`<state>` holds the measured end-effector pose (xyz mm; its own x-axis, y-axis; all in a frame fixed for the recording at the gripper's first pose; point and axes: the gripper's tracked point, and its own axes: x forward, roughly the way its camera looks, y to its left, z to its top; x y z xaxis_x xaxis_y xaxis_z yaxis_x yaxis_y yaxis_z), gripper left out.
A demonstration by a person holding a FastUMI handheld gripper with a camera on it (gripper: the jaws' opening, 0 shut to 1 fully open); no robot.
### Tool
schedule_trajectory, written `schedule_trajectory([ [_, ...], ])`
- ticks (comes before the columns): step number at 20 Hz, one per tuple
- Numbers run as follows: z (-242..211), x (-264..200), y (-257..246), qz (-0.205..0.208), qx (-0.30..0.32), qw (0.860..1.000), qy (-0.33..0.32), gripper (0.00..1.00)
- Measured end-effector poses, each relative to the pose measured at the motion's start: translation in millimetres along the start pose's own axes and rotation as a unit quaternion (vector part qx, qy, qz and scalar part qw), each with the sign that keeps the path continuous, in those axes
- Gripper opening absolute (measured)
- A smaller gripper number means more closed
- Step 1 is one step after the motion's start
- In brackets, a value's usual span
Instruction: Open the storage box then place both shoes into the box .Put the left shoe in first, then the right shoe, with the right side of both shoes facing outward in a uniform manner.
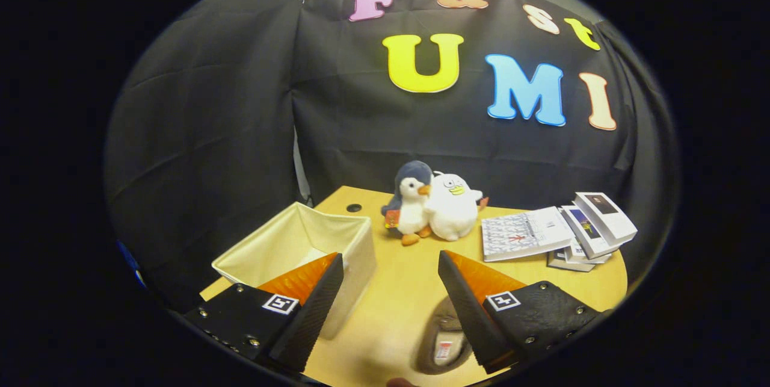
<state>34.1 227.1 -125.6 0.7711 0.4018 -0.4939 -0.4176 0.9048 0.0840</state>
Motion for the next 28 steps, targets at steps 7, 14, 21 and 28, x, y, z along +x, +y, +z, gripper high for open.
schedule_trajectory([
  [7,-71,7,-66,-0.047,0.02,0.997,0.065,0.98],
  [14,-153,28,-97,-0.058,0.054,0.984,0.162,0.98],
  [21,-202,39,-101,-0.05,0.071,0.971,0.224,0.95],
  [28,-213,50,-101,-0.05,0.124,0.96,0.245,0.17],
])
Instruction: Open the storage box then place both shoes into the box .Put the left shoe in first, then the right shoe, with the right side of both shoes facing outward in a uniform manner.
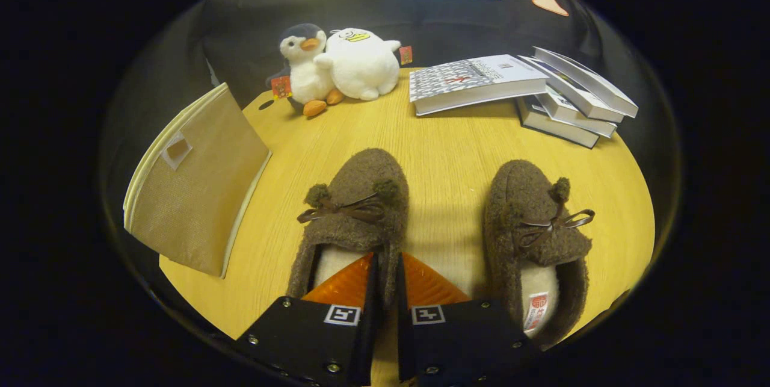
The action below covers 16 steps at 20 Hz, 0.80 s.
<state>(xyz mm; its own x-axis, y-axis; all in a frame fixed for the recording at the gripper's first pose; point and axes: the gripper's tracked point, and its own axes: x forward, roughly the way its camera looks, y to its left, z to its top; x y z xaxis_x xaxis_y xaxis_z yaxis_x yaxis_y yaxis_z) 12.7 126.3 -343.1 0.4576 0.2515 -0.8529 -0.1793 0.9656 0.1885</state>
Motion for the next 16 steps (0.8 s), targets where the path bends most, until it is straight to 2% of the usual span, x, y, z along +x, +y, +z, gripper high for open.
schedule_trajectory([
  [2,-2,-1,2,0.006,-0.003,1.0,0.009,0.23],
  [4,1,-4,-2,-0.004,0.011,1.0,0.01,0.23],
  [6,0,-2,-2,-0.004,0.023,1.0,0.02,0.02],
  [9,1,-4,0,-0.003,0.018,1.0,0.024,0.0],
  [16,10,-21,10,0.03,0.11,0.993,0.027,0.0],
])
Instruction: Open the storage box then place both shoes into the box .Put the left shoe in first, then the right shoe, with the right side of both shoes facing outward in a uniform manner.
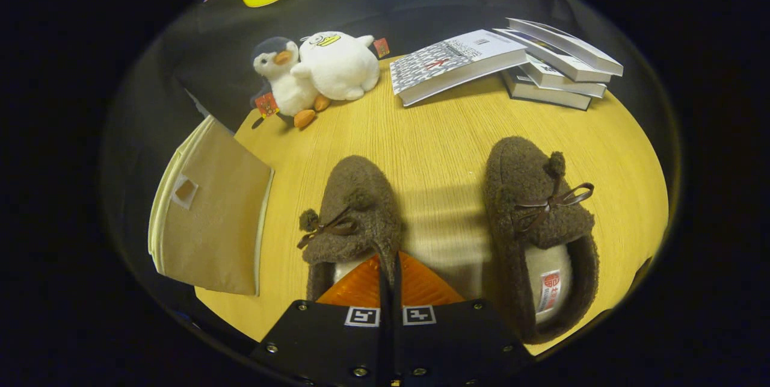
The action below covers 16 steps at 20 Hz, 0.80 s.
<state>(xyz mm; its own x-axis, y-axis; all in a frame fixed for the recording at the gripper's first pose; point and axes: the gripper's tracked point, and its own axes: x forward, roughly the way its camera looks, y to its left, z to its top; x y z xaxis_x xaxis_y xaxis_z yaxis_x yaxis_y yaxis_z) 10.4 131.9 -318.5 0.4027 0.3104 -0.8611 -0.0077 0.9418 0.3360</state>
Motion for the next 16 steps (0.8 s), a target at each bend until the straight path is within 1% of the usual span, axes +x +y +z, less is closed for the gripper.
schedule_trajectory([
  [4,7,-12,12,0.017,0.03,0.999,-0.002,0.0],
  [7,21,-26,31,0.035,0.05,0.998,-0.009,0.0],
  [11,48,-51,65,0.06,0.052,0.996,-0.028,0.0],
  [16,78,-76,121,0.1,0.047,0.993,-0.047,0.0],
])
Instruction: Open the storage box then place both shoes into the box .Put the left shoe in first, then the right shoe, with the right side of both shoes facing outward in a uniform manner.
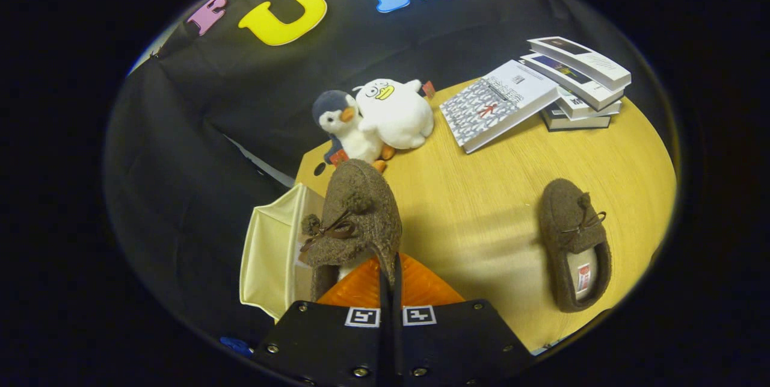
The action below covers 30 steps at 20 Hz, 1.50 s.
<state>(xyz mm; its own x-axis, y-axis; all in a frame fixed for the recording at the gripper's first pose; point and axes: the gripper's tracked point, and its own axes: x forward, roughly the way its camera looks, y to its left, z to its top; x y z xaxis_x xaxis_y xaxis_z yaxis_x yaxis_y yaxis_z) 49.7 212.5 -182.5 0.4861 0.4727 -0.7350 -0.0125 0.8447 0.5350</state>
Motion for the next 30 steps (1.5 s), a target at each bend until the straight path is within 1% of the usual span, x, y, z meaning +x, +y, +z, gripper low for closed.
schedule_trajectory([
  [3,6,1,39,0.023,-0.005,1.0,-0.002,0.0],
  [7,2,14,88,0.051,-0.014,0.999,0.002,0.0],
  [11,-10,35,129,0.069,-0.023,0.997,0.01,0.0],
  [14,-23,52,150,0.074,-0.023,0.997,0.018,0.0],
  [22,-58,99,181,0.068,-0.022,0.997,0.038,0.0],
  [27,-74,121,182,0.047,-0.01,0.998,0.038,0.0],
  [30,-91,137,179,0.036,-0.007,0.998,0.057,0.0],
])
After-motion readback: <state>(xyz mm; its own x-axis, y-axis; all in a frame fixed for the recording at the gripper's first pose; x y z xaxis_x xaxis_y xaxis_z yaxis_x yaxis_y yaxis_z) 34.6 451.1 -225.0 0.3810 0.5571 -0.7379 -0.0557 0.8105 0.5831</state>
